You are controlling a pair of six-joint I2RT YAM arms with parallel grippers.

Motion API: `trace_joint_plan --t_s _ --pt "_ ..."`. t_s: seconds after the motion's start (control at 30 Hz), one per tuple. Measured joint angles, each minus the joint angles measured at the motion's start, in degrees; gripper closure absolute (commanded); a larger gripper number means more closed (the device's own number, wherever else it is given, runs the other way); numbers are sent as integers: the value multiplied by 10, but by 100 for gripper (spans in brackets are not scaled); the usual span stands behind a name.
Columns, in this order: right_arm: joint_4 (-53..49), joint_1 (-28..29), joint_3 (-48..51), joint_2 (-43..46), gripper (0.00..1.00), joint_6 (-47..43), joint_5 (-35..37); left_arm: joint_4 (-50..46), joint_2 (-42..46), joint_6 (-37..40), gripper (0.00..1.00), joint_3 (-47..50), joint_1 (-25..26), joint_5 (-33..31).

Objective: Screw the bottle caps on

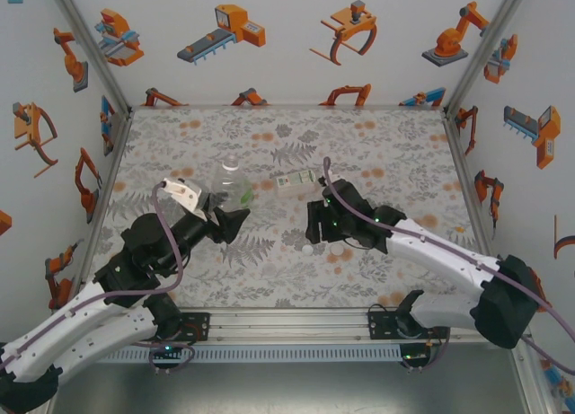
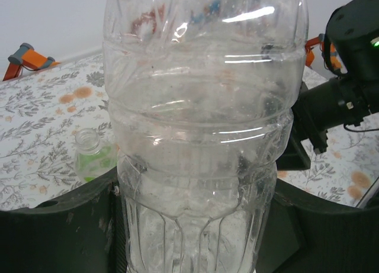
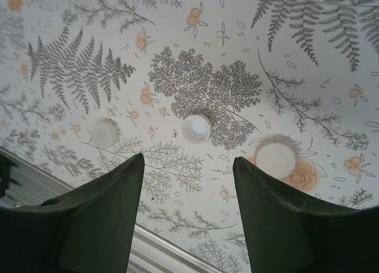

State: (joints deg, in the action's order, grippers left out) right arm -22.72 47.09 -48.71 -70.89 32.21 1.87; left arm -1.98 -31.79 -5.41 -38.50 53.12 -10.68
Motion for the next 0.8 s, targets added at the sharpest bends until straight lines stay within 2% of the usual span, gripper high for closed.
trace_joint_plan --t_s 0.3,0.5,0.8 --pt "-7 16 -14 -78 50 34 12 -18 0 2 100 0 -9 -1" --pt "-17 37 -63 -136 50 49 14 -24 -1 2 100 0 -14 -1" --pt "-60 62 -108 -189 49 58 53 -24 3 1 100 0 -19 -14"
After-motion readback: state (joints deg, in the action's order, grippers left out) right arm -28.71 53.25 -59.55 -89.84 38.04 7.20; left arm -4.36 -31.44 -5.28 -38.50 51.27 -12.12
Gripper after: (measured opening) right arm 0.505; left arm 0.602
